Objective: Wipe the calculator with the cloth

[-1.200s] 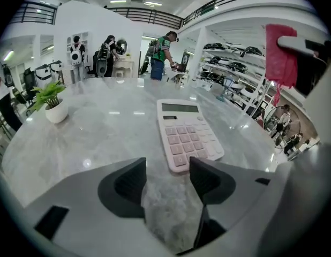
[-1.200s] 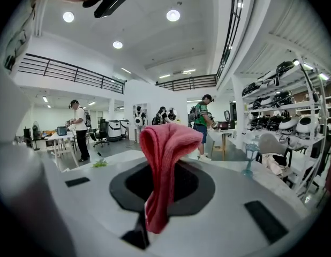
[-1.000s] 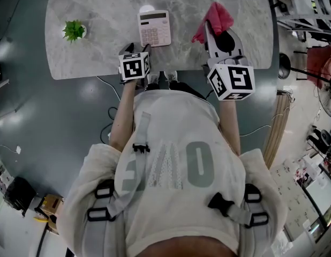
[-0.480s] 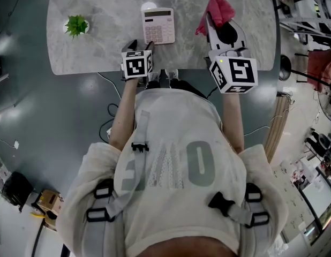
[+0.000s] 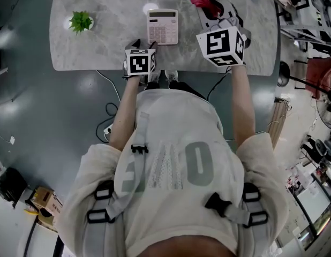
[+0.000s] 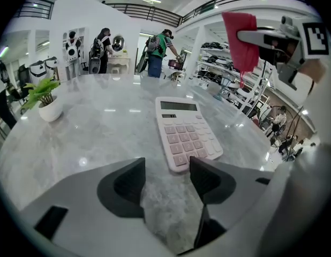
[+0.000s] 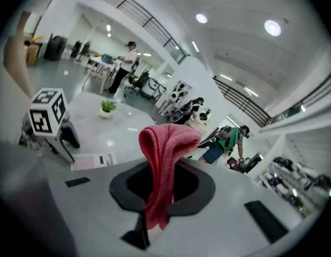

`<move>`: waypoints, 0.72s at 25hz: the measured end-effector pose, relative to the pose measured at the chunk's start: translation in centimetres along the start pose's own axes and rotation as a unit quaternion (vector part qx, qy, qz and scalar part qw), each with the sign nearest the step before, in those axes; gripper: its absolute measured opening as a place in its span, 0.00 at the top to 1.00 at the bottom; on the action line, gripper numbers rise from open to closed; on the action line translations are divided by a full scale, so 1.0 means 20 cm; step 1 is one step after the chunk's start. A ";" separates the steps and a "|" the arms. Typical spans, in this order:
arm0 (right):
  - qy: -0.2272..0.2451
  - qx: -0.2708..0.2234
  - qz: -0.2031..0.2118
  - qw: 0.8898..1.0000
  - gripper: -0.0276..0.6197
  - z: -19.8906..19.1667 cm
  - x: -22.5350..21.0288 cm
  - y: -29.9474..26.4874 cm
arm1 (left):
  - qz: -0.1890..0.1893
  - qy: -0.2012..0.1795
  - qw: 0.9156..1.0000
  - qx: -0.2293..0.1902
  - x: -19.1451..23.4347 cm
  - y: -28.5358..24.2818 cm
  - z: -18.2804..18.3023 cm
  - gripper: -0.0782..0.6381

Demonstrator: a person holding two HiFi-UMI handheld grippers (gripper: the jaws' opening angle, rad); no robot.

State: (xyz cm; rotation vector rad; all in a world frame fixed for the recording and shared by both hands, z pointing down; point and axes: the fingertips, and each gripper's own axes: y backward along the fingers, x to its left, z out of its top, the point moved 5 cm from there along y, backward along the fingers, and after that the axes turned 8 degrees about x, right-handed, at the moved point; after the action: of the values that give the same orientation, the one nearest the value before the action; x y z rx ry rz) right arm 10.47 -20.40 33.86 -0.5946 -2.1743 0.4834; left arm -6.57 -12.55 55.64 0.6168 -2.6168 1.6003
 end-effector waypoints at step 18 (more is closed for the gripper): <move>0.232 0.133 0.104 0.958 0.87 -0.22 0.45 -0.45 | -0.007 0.001 1.000 0.007 0.01 -0.01 0.00 0.54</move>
State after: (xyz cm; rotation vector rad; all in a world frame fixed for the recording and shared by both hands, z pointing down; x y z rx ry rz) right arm 6.69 -22.04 46.75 -0.7084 -1.5800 0.6612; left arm -6.60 -12.68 55.84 0.6318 -2.5965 1.6165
